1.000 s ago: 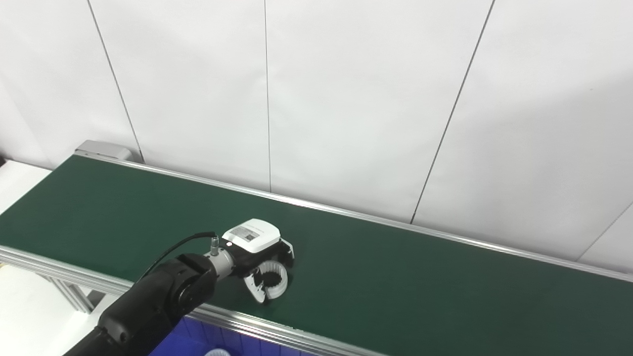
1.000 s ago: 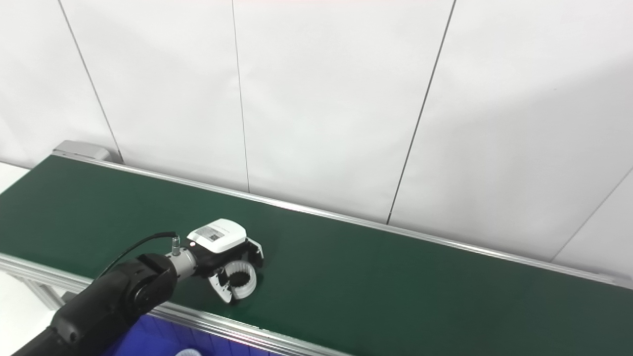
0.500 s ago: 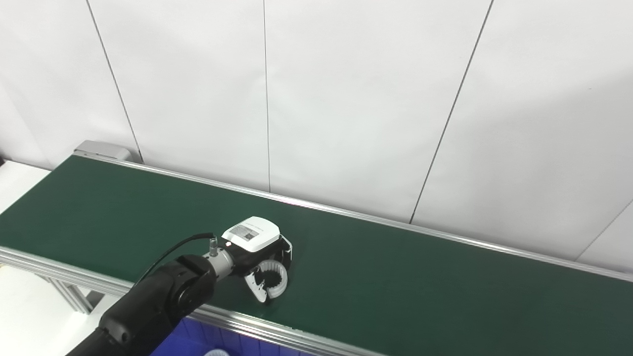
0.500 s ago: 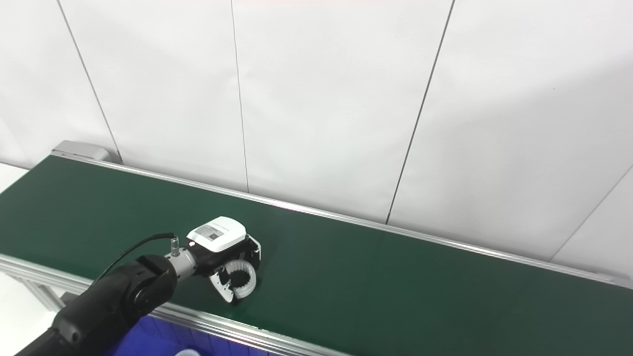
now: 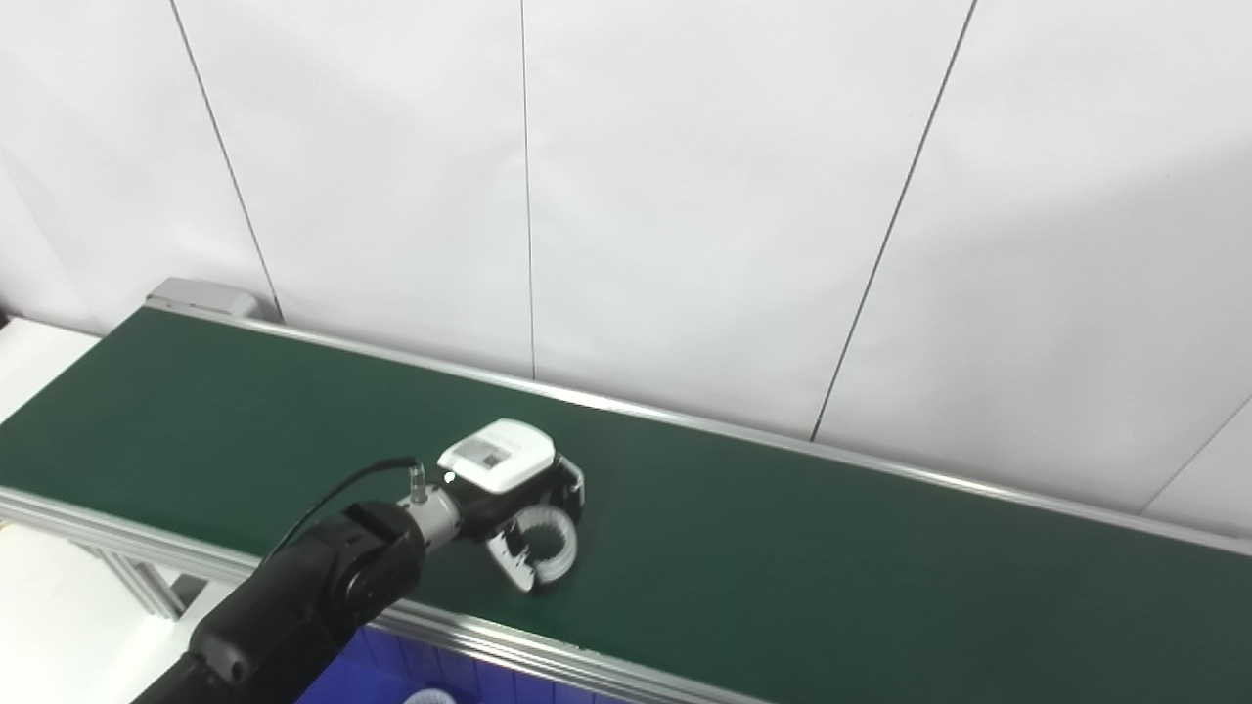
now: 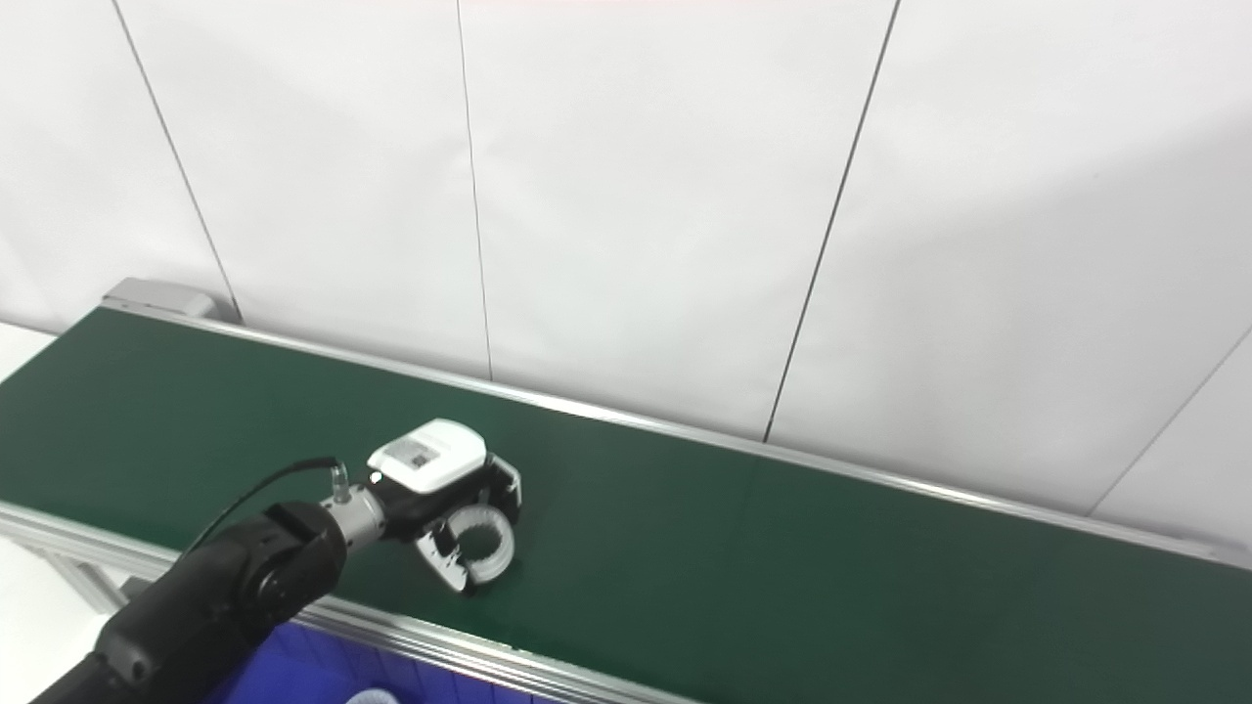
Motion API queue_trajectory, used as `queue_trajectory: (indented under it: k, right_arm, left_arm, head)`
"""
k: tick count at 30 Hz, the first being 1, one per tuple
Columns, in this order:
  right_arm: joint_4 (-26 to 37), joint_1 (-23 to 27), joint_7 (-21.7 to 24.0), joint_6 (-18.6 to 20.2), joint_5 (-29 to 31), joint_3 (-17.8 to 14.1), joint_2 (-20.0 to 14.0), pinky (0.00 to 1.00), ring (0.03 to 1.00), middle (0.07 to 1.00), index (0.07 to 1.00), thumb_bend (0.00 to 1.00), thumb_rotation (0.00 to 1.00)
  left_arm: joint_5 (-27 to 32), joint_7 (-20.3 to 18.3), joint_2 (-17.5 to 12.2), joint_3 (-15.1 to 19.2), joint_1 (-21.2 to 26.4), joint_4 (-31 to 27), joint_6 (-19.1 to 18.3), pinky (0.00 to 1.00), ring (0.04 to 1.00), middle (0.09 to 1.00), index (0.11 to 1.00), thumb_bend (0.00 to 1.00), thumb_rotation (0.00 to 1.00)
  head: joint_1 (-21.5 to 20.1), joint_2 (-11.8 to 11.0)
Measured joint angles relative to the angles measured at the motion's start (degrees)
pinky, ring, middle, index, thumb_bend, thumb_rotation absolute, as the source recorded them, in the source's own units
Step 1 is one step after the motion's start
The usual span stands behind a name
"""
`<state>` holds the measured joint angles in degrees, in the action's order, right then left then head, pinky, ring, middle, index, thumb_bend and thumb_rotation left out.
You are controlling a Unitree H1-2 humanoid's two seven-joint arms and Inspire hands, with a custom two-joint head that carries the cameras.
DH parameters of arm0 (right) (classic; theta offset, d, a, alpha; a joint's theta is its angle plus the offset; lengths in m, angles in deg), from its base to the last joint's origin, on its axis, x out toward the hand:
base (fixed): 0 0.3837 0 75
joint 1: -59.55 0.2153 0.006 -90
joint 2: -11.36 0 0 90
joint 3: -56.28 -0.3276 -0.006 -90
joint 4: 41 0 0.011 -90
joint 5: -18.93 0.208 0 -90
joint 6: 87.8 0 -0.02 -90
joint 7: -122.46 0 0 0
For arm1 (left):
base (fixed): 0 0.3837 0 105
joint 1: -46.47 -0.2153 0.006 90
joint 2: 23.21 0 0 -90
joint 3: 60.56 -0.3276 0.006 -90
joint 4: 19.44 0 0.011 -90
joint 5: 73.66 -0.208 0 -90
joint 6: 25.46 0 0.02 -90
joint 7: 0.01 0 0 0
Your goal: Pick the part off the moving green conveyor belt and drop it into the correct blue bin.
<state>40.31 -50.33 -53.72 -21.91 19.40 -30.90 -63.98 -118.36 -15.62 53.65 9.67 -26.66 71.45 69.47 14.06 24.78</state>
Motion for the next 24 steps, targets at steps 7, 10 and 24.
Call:
queue_trajectory:
  k: [7, 10, 24]
  right_arm:
    - [0.0, 0.0, 0.1, 0.0, 0.0, 0.0, 0.0, 0.73, 0.792, 0.831, 0.931, 0.25, 0.88]
    - [0.0, 0.0, 0.2, 0.0, 0.3, 0.0, 0.0, 0.71, 0.785, 0.829, 0.93, 0.28, 0.87]
    - [0.5, -0.2, 0.0, 0.0, 0.2, -1.0, 0.0, 0.66, 0.742, 0.791, 0.874, 0.57, 0.83]
  left_arm:
    - [2.8, -5.0, 0.0, 3.7, -3.8, -14.0, -3.4, 0.43, 0.414, 0.487, 0.517, 0.5, 0.0]
    - [4.8, -6.3, 0.0, 5.7, -5.4, -18.0, -4.6, 0.36, 0.418, 0.494, 0.536, 0.48, 0.0]
    - [6.2, -12.3, 2.1, 9.6, -15.2, -35.2, -11.4, 0.36, 0.417, 0.489, 0.53, 0.47, 0.0]
  head:
    - [-0.5, 0.4]
    - [-1.0, 0.6]
    - [-5.5, 5.4]
